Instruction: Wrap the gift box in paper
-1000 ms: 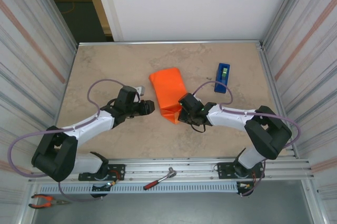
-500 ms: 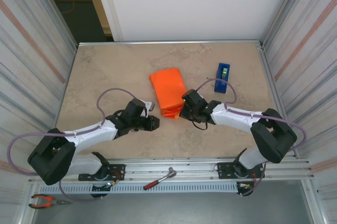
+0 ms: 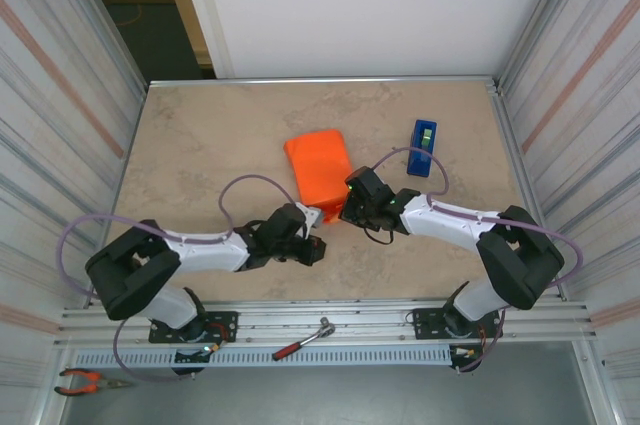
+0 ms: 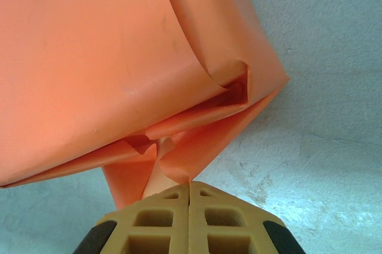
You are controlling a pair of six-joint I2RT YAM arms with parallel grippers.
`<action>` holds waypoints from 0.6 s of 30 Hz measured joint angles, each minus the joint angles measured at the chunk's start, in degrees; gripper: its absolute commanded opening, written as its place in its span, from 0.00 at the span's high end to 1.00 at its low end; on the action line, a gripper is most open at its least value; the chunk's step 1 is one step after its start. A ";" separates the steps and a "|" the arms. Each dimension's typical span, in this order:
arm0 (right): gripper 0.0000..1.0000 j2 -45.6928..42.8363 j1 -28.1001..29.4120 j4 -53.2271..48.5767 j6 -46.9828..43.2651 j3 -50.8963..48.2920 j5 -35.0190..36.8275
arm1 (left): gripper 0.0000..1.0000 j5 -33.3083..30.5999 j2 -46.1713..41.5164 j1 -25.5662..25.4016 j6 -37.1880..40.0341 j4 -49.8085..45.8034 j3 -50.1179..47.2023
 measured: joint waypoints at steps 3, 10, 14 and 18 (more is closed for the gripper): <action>1.00 0.00 -0.02 0.02 0.00 0.35 -0.04 | 1.00 -1.25 2.36 -0.92 0.00 1.68 1.25; 1.00 0.00 -0.02 0.09 0.00 0.61 -0.26 | 1.00 -6.75 8.09 -1.33 0.00 3.19 5.84; 1.00 0.02 -0.02 0.11 0.02 0.61 -1.05 | 1.00 -11.78 10.23 -1.33 -0.24 2.97 7.48; 0.76 0.00 -0.17 0.26 0.17 0.48 -1.81 | 1.00 -16.04 10.86 -1.33 -1.14 2.16 8.28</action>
